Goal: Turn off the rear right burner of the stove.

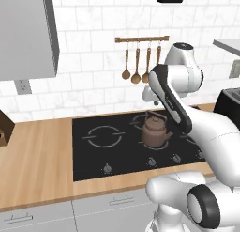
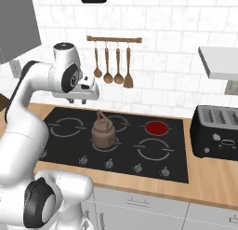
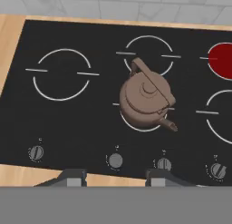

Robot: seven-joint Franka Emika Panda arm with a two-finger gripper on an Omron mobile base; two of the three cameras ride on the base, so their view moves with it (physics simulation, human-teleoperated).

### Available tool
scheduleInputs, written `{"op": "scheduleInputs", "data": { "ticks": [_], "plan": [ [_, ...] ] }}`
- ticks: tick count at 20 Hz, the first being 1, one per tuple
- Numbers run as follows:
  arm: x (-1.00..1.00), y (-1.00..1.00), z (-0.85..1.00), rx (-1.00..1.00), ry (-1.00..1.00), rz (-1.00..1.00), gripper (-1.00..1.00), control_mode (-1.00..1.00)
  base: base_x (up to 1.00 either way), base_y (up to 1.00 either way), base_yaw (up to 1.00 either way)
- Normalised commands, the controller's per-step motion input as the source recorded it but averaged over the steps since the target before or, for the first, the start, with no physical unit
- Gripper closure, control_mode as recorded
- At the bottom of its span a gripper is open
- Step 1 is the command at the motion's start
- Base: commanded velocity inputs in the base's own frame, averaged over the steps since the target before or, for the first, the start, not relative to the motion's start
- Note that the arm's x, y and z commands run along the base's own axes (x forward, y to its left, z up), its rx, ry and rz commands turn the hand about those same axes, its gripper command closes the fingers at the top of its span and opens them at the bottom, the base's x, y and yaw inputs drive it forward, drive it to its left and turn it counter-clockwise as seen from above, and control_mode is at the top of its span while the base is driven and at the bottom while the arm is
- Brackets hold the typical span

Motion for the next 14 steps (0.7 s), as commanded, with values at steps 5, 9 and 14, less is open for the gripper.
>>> {"op": "scheduleInputs", "data": {
  "ticks": [5,9,14],
  "plan": [
    [0.00,-0.27,-0.08,0.01,0.01,-0.01,-1.00,-1.00,0.00,0.00,0.00],
    [0.00,-0.79,-0.26,0.07,0.10,-0.11,-1.00,-1.00,0.00,0.00,0.00],
    [0.00,-1.00,-0.44,0.17,0.17,-0.23,-1.00,-1.00,0.00,0.00,0.00]
  ]
}}
